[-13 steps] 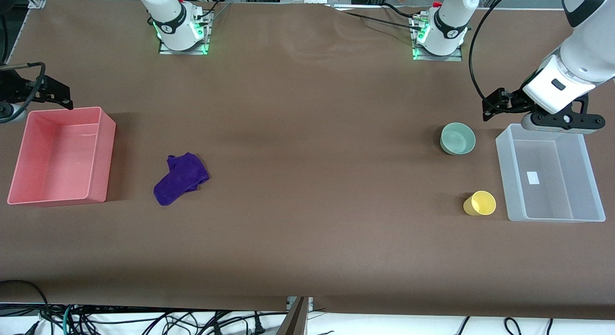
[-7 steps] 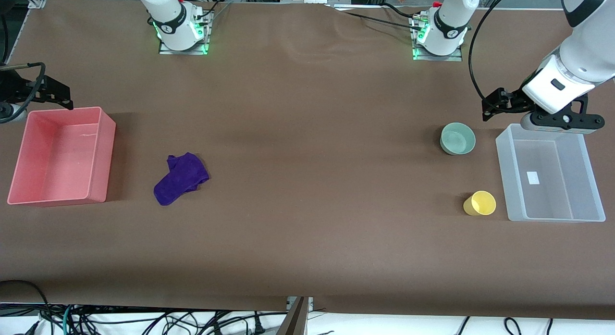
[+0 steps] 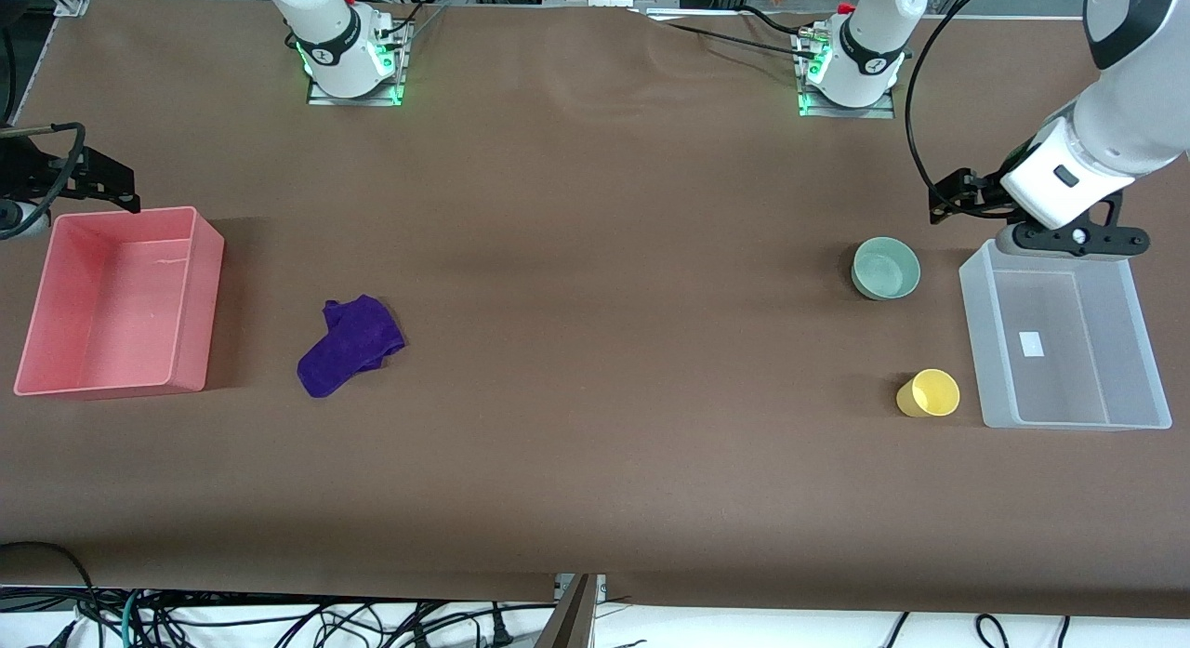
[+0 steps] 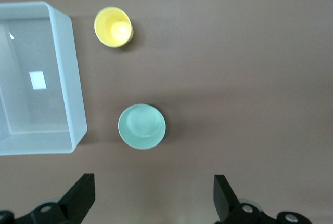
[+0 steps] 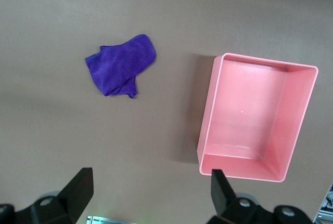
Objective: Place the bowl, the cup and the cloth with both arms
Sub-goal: 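Move the left gripper toward the pale green bowl, then grasp the green bowl with the left gripper while the right gripper reaches the cloth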
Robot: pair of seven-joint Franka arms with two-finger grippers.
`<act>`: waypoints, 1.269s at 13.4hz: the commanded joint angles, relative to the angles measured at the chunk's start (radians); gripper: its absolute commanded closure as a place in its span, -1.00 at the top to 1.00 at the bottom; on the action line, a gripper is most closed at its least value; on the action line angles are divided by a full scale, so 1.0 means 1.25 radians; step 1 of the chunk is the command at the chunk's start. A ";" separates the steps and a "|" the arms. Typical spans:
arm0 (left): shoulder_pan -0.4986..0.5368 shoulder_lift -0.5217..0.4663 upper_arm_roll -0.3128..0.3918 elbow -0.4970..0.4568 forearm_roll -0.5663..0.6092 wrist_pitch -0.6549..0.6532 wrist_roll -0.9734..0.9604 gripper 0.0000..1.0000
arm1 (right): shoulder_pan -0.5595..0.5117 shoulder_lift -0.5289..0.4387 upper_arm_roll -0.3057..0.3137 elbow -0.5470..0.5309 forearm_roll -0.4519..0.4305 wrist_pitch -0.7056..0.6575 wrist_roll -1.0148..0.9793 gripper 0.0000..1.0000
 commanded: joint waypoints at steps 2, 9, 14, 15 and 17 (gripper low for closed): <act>0.010 0.057 0.002 0.005 0.027 -0.026 0.090 1.00 | -0.004 0.006 0.000 0.017 0.013 -0.004 0.010 1.00; 0.057 0.096 0.002 -0.207 0.097 0.176 0.443 1.00 | -0.003 0.019 0.001 0.017 0.012 0.001 0.007 1.00; 0.099 0.131 0.002 -0.430 0.123 0.517 0.510 1.00 | 0.004 0.040 0.004 0.008 0.011 0.034 0.007 1.00; 0.100 0.158 0.002 -0.444 0.128 0.564 0.511 1.00 | 0.006 0.060 0.006 0.006 0.011 0.036 0.007 1.00; 0.123 0.205 0.000 -0.448 0.129 0.610 0.512 0.95 | 0.008 0.102 0.009 0.006 0.011 0.039 0.007 1.00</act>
